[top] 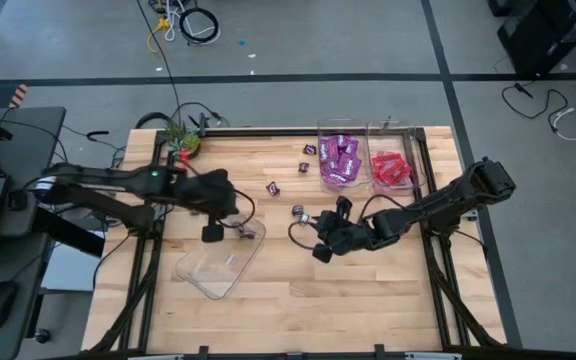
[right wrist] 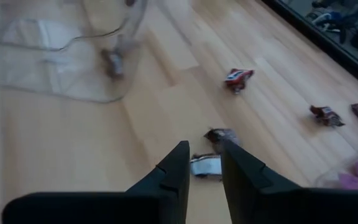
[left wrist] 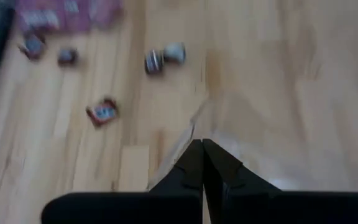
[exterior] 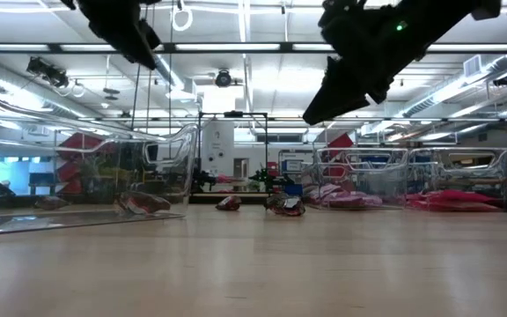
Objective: Sort candy
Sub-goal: Put the brown candy into the bottom transparent bin
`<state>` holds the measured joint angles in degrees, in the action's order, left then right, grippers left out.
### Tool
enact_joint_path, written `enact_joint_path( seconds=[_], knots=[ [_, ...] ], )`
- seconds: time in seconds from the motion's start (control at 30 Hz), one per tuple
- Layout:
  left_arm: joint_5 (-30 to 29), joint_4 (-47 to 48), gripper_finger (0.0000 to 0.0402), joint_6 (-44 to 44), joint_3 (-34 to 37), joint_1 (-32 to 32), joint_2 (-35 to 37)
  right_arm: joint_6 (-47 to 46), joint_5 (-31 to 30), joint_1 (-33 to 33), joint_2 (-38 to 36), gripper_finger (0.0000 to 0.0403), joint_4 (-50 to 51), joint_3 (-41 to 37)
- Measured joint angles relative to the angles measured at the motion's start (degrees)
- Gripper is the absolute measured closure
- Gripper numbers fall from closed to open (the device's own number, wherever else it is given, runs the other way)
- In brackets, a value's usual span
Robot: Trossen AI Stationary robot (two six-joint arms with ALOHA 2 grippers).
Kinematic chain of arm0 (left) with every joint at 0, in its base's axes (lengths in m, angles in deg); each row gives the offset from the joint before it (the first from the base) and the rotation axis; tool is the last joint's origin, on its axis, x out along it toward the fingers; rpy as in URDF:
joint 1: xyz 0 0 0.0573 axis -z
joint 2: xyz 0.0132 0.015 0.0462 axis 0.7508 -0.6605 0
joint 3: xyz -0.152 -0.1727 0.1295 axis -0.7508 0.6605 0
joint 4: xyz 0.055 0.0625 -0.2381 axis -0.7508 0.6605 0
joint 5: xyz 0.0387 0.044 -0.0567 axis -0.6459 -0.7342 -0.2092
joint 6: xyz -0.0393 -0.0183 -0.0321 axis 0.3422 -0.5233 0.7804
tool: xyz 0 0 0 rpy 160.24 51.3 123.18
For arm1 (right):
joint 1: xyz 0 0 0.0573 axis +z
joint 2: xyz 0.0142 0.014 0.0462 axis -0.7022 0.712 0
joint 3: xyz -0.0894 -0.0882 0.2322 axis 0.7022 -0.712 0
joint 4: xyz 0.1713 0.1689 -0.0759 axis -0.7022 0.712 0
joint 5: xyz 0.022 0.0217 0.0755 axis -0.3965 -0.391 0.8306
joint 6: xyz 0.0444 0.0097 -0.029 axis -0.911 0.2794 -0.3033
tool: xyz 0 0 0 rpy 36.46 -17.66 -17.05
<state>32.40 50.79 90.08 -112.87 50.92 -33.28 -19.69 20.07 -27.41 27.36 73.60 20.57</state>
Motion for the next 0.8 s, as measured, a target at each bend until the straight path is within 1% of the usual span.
enact_joint_path(
  seconds=[0.13, 0.27, 0.43, 0.57, 0.63, 0.8],
  knots=[
    [1.4, -9.2, 0.0400, 1.8, 6.7, 0.0, 6.2, 0.0, 0.7, -1.6, 0.0, 0.0307, -0.5, 0.0],
    [1.5, -17.7, 0.0401, 3.0, 14.2, 0.0, 11.1, 0.5, 1.1, -1.9, 1.1, 0.0279, -2.9, 0.0],
    [1.4, -28.2, 0.0401, 3.0, 21.4, 0.0, 15.2, 3.2, 5.0, -1.9, 6.7, 0.0233, -10.1, 0.0],
    [1.3, -33.7, 0.0401, 2.9, 24.3, -0.1, 16.9, 2.7, 5.1, -2.7, 10.7, 0.0202, -11.1, 0.0],
    [1.3, -34.1, 0.0401, 2.9, 24.9, 0.0, 17.1, 1.8, 5.1, -3.4, 12.6, 0.0193, -11.9, 0.0],
    [1.3, -35.4, 0.0401, 1.7, 25.2, 0.0, 17.0, 0.8, 5.0, -5.5, 17.5, 0.0191, -12.3, 0.0]
  ],
)
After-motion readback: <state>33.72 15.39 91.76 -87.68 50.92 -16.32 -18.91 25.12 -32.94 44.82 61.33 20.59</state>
